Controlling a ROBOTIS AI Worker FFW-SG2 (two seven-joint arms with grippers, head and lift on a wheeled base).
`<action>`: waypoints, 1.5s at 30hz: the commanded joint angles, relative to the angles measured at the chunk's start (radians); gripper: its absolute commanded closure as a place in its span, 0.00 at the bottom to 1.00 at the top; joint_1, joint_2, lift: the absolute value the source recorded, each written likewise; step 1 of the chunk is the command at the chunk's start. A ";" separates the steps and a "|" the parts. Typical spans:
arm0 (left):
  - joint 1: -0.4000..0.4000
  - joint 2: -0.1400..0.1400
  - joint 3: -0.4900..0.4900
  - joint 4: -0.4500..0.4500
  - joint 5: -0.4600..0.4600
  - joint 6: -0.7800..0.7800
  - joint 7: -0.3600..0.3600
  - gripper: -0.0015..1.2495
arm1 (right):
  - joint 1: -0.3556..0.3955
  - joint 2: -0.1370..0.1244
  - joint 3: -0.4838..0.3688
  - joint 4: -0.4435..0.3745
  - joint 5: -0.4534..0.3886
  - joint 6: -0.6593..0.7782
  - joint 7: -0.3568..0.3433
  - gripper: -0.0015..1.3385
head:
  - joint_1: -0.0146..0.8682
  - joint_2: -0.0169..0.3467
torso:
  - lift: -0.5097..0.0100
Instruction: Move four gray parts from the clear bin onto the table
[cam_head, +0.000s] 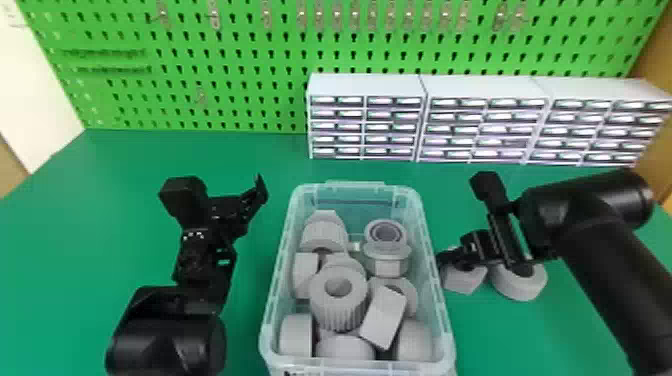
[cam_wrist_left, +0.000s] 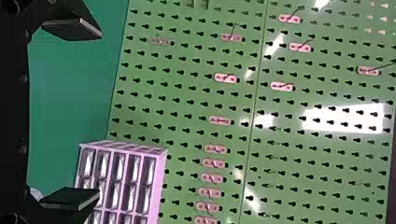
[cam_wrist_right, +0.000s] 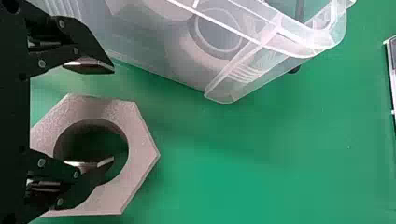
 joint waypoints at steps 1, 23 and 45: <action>0.003 0.000 0.001 0.000 0.000 -0.002 0.000 0.08 | -0.001 0.000 0.000 -0.008 -0.006 0.009 0.001 0.42 | 0.80 0.24 | 0.88; 0.007 0.000 0.003 0.000 0.000 -0.009 0.000 0.08 | -0.014 -0.008 -0.020 -0.268 0.043 0.176 0.000 0.42 | 0.80 0.24 | 0.88; 0.012 0.000 0.010 0.000 0.000 -0.011 0.000 0.08 | -0.048 0.002 0.029 -0.443 0.040 0.237 0.072 0.42 | 0.80 0.24 | 0.88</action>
